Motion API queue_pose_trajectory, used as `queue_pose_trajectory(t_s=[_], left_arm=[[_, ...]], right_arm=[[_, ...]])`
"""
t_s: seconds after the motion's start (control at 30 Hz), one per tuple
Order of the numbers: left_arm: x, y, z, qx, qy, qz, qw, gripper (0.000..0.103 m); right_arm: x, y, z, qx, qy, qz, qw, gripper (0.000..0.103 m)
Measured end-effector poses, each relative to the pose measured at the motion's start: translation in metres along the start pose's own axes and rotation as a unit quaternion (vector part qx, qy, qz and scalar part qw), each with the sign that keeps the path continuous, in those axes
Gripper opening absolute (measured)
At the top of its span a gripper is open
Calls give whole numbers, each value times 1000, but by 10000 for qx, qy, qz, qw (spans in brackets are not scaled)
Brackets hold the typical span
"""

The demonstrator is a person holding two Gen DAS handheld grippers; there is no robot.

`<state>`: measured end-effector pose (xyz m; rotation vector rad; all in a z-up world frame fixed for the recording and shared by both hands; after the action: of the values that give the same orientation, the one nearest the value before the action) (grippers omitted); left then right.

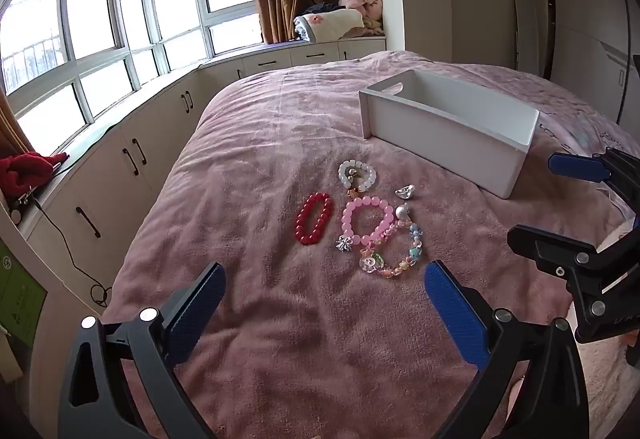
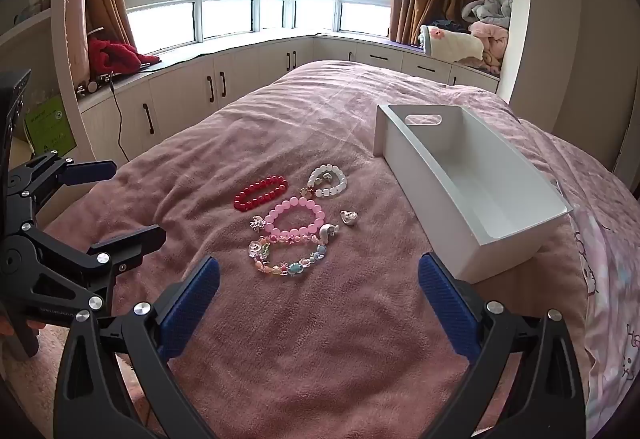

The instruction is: Organize jewelry

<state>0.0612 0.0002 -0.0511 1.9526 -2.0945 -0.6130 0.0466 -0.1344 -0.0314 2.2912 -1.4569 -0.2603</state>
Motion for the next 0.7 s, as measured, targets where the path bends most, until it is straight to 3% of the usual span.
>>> queue_pose_trajectory(t_s=[0.7], left_arm=[[-8, 1, 3, -41, 83, 43, 9999, 101]], right_arm=[[0, -1, -1, 12, 5, 4, 10000, 98]])
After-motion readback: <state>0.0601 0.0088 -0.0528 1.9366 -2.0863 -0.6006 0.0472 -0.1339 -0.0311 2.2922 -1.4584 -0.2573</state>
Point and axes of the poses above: each gripper's, at about its wrist camera, not at the fingertips, and y roughly against the way its jaws point, x to its right, z to its underside, the point moved 8 cm from there along -y, roughly the way its jaws point, and after that the axes turned 14 degrees about x, right-handed, at the moved point
